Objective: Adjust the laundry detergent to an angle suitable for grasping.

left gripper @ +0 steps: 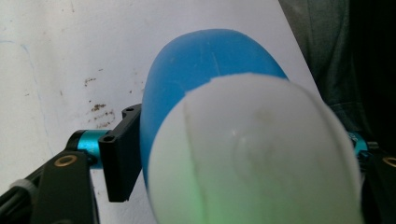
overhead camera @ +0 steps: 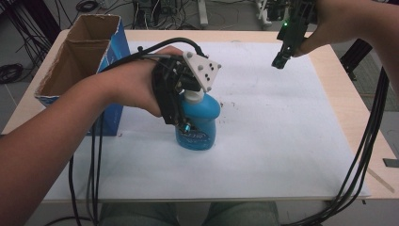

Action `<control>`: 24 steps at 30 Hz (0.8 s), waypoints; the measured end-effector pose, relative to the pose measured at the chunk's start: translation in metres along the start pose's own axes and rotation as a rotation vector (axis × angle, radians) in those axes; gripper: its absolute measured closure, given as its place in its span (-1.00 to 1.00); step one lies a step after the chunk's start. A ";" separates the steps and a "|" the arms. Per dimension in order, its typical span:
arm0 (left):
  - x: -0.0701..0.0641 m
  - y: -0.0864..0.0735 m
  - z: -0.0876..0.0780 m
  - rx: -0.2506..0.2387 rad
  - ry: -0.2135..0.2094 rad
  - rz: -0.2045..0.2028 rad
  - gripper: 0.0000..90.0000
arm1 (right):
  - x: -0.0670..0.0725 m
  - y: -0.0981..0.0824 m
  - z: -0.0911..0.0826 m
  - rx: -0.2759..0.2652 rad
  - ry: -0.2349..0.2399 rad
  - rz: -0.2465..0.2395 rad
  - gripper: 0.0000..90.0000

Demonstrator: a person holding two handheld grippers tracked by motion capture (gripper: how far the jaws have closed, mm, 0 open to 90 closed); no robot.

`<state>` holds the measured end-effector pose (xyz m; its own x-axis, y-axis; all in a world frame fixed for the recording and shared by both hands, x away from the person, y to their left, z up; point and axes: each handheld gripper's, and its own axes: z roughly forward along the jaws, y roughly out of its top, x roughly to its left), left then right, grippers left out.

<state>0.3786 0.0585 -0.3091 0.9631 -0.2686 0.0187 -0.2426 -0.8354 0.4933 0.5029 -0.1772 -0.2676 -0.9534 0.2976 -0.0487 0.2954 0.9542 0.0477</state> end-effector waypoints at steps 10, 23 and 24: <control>0.000 0.000 -0.010 0.027 -0.005 -0.056 -0.55 | 0.001 0.001 -0.001 -0.009 -0.002 -0.014 -0.96; -0.003 -0.004 -0.029 0.112 -0.002 -0.122 -0.75 | 0.003 0.000 -0.003 -0.014 -0.007 -0.010 -0.96; -0.003 -0.005 -0.033 0.140 0.002 -0.127 -0.75 | 0.003 0.000 -0.003 -0.016 -0.006 -0.008 -0.96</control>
<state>0.3810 0.0795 -0.2827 0.9873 -0.1554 -0.0343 -0.1324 -0.9213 0.3656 0.4999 -0.1765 -0.2650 -0.9554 0.2902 -0.0555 0.2867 0.9560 0.0630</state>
